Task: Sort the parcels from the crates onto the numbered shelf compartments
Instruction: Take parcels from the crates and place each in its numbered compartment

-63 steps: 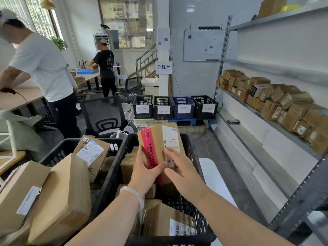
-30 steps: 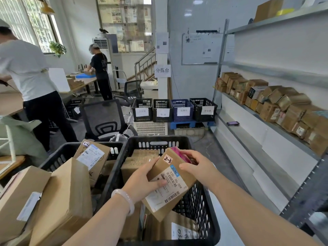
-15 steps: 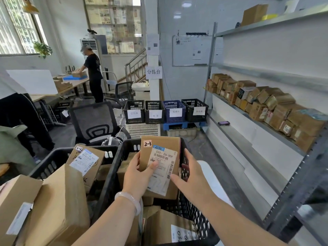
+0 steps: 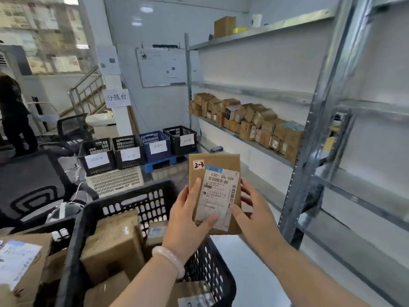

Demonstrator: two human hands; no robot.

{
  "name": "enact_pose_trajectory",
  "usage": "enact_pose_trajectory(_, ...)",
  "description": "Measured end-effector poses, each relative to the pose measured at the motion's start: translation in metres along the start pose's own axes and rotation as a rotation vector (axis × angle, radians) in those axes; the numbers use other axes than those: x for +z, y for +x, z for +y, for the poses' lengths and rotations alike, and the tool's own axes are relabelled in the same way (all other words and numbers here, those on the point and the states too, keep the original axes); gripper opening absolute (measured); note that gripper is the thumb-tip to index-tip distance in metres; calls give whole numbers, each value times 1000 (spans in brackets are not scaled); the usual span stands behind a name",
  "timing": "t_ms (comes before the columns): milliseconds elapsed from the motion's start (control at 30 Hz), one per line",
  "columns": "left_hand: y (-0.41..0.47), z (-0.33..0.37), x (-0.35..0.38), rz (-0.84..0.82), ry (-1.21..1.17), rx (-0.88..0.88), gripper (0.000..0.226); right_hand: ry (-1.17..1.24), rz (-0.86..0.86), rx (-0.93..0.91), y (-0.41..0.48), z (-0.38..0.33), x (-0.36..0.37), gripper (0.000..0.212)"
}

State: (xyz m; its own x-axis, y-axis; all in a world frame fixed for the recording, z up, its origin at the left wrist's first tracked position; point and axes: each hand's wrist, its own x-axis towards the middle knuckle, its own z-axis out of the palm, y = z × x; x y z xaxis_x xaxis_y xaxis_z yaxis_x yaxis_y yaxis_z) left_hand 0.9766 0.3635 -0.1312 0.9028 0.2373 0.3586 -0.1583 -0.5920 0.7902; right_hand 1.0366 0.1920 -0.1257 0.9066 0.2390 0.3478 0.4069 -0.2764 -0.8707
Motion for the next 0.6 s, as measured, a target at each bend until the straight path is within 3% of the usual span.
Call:
enact_pose_trajectory(267,3,61,122,-126,-288,164,93,-226,168,46,-51,27,-124,81)
enact_pose_trajectory(467,-15,122,221,-231,-282,217,93,-397,273,159,-113,57,-232,84)
enact_pose_trajectory(600,-41,176,299,-302,-315,261,95,-627,340,209,-160,75,-319,75)
